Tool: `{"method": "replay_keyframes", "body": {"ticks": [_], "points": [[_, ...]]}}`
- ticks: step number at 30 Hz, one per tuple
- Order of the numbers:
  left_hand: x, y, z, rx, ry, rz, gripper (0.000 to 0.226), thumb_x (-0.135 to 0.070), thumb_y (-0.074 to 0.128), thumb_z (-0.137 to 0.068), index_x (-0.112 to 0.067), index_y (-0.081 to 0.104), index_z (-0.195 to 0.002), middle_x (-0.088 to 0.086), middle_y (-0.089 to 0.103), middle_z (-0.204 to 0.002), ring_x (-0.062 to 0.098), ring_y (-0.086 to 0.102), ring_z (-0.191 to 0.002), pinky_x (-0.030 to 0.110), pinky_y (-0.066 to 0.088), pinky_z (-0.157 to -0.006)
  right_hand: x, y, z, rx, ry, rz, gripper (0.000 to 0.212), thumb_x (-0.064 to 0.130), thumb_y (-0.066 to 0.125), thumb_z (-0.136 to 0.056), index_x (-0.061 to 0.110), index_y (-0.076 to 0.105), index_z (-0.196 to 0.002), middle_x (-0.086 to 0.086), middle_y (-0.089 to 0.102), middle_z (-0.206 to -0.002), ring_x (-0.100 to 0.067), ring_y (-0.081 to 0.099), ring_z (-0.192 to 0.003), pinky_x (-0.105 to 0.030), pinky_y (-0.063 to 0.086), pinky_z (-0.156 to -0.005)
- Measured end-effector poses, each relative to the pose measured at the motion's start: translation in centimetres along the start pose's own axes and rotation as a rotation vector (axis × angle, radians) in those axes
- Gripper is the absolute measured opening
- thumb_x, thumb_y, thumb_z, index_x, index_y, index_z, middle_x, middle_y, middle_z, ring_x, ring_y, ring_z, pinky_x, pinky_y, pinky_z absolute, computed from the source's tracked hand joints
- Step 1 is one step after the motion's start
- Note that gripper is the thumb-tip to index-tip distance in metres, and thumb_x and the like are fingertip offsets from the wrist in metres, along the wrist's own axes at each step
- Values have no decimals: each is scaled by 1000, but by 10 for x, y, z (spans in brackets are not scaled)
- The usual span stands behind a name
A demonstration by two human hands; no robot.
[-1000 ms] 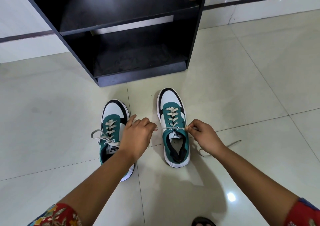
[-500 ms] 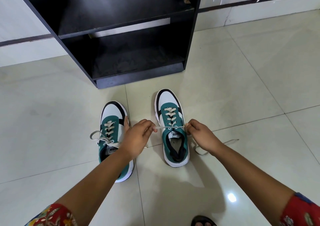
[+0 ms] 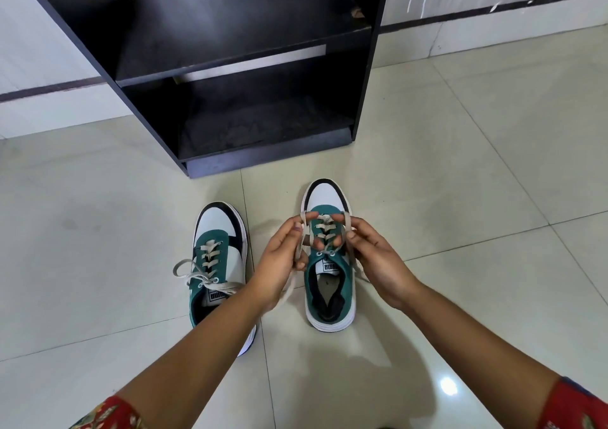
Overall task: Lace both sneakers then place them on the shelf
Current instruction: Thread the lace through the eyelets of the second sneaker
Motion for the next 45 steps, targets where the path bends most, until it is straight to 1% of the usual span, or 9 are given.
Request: {"method": "replay_keyframes", "body": {"ticks": [9,15,19,23,29,36,40,43,45], "points": [[-8,26,1,234,157,-239,5,-1,37,-97,-1,37,-102,9,51,-71,3,43,-52,9,35,-50,-3,4,-10,-27,8,28,17,-1,41,-94,16,41,-91,-4,56,-68,-2,57,-60,-9,45,-63],[5,17,-11,199,-68,-77,32,-8,45,-95,-26,39,-119,-4,60,-53,3,32,-34,13,23,-37,-1,21,-16,185,-16,123,11,-1,39,-95,10,40,-93,-17,53,-77,-13,53,-67,-14,45,-69],[10,18,-14,226,-131,-68,5,-12,47,-95,-14,51,-93,-4,59,-49,2,29,-32,13,20,-36,1,26,-15,239,-39,157,8,5,43,-92,12,40,-93,-19,51,-80,-13,51,-67,-17,44,-71],[14,14,-14,171,-138,-62,11,-14,47,-95,-15,48,-83,-3,53,-48,3,27,-33,14,21,-36,6,24,-13,204,-93,228,15,5,40,-96,13,40,-108,-9,46,-70,-5,47,-61,-13,41,-66],[6,11,-16,88,-51,-85,15,-8,54,-91,-13,45,-80,2,51,-57,3,42,-40,12,34,-42,3,8,-20,-8,-38,200,15,10,41,-97,16,45,-84,-5,45,-53,-9,42,-47,-24,36,-55],[-54,26,7,-48,668,-1135,9,-14,60,-80,-15,53,-85,-4,66,-99,12,59,-75,25,44,-65,6,5,-25,-55,99,151,20,6,42,-95,9,47,-75,-4,46,-42,-8,43,-36,-15,40,-42],[-58,59,25,3,1123,-1580,17,-9,62,-74,-18,56,-87,-5,72,-89,19,54,-54,27,43,-52,2,8,-27,32,177,207,27,1,41,-90,12,56,-69,-1,43,-46,-9,39,-43,-16,40,-51],[-63,61,16,43,1051,-1620,20,-7,64,-72,-14,59,-89,0,68,-74,22,58,-57,27,42,-52,3,8,-28,26,174,152,18,6,40,-94,11,54,-85,5,47,-47,-5,40,-44,-12,42,-51],[-65,47,-1,48,696,-1432,16,-10,60,-78,-13,52,-91,5,66,-79,27,59,-69,30,37,-57,6,7,-25,-18,163,83,11,14,41,-97,12,47,-87,0,48,-53,-3,43,-42,-11,42,-49]]}}
Point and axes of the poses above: each hand's wrist, its own z-axis away from the middle knuckle, its own y-axis out of the palm, x = y × z, the point moved 10 cm from there along -z, towards the middle knuckle
